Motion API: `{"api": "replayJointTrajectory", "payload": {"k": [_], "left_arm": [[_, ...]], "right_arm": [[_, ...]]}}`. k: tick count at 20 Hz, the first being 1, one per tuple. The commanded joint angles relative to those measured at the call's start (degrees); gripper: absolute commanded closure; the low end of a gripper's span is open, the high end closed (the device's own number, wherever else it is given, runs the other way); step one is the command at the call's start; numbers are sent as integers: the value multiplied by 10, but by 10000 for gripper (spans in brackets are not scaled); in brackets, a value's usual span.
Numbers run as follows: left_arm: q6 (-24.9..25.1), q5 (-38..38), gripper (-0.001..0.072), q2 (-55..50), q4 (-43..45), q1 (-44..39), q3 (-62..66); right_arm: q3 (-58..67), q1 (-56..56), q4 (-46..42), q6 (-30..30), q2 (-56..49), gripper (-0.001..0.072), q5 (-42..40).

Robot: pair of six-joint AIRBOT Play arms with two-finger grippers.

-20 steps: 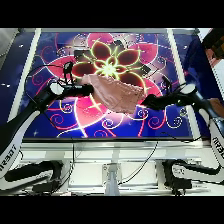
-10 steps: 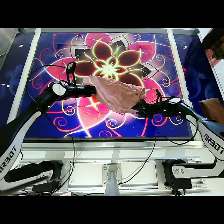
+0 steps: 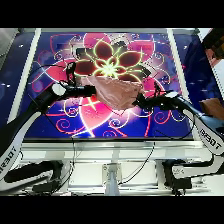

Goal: Fold the clothes and pants, and hang the long-sleeved shirts on hangers.

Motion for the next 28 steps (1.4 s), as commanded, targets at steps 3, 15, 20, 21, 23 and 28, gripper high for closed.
{"api": "replayJointTrajectory", "payload": {"k": [3,15,20,21,23,28], "left_arm": [[21,7,699,66,1,42,5],[113,7,701,443,49,86,47],[30,6,704,573,50,86,47],[2,1,704,577,50,86,47],[-45,-53,704,559,52,86,47],[-57,-198,703,385,52,86,46]], "right_arm": [[129,-4,-5,-92,35,693,119],[276,-3,-59,-28,370,692,203],[276,-3,-53,66,496,693,193],[272,-3,-54,80,501,692,195],[235,13,-56,111,502,692,184],[61,108,-109,139,462,692,24]]}}
